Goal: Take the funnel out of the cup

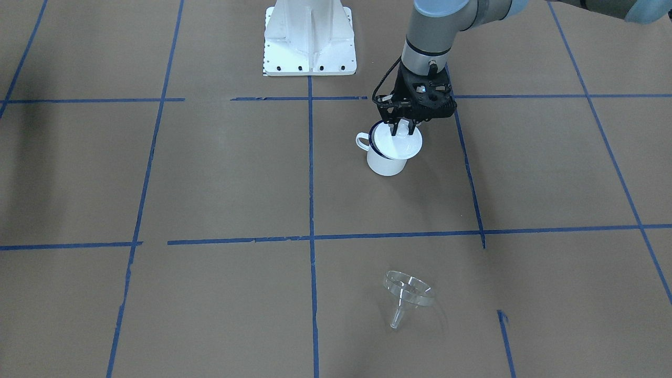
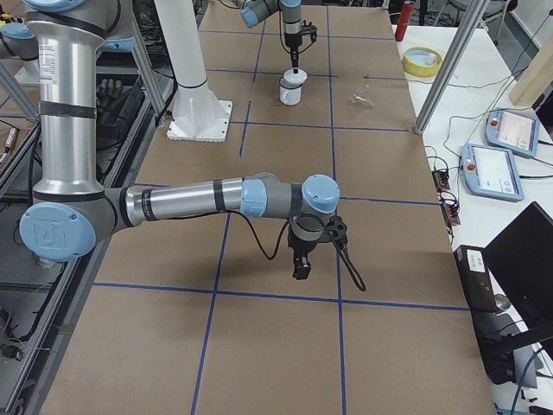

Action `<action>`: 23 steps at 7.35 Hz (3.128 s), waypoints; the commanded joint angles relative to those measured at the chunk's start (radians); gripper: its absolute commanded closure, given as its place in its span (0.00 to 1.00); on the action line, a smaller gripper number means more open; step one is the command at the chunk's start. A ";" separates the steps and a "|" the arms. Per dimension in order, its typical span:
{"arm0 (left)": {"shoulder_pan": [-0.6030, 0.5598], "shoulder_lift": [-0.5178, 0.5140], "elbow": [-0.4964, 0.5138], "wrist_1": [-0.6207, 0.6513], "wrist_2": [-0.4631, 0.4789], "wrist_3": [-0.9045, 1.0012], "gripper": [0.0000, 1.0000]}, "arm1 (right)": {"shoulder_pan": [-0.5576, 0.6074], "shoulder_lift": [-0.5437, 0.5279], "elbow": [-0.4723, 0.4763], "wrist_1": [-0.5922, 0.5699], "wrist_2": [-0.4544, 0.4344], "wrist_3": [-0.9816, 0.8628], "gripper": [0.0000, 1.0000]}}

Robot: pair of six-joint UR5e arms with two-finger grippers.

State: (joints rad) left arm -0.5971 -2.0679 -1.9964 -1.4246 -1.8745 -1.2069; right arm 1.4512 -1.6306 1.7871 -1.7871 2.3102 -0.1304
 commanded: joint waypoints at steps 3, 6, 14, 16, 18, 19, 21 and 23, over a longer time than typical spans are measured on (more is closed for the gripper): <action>0.031 0.008 -0.007 0.001 -0.002 -0.002 1.00 | 0.000 0.000 0.000 0.000 0.000 0.000 0.00; 0.040 0.008 -0.002 0.001 0.000 -0.002 1.00 | 0.000 0.000 -0.002 0.000 0.000 0.000 0.00; 0.040 0.011 0.005 0.000 0.003 -0.002 0.73 | 0.000 0.002 -0.002 0.000 0.000 0.000 0.00; 0.040 0.011 0.004 -0.002 0.006 0.000 0.09 | 0.000 0.000 -0.002 0.000 0.000 0.000 0.00; 0.039 0.014 -0.002 -0.002 0.008 0.013 0.00 | 0.000 0.000 0.000 0.000 0.000 0.000 0.00; 0.024 0.015 -0.011 -0.007 0.002 0.062 0.00 | 0.000 0.000 0.000 0.000 0.000 0.000 0.00; -0.088 0.108 -0.080 -0.014 -0.023 0.336 0.00 | 0.000 0.000 0.000 0.000 0.000 0.000 0.00; -0.336 0.225 -0.079 -0.016 -0.199 0.659 0.00 | 0.000 0.000 -0.002 -0.002 0.000 0.000 0.00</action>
State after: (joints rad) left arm -0.7764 -1.9204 -2.0708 -1.4391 -1.9828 -0.7606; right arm 1.4512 -1.6306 1.7869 -1.7874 2.3102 -0.1304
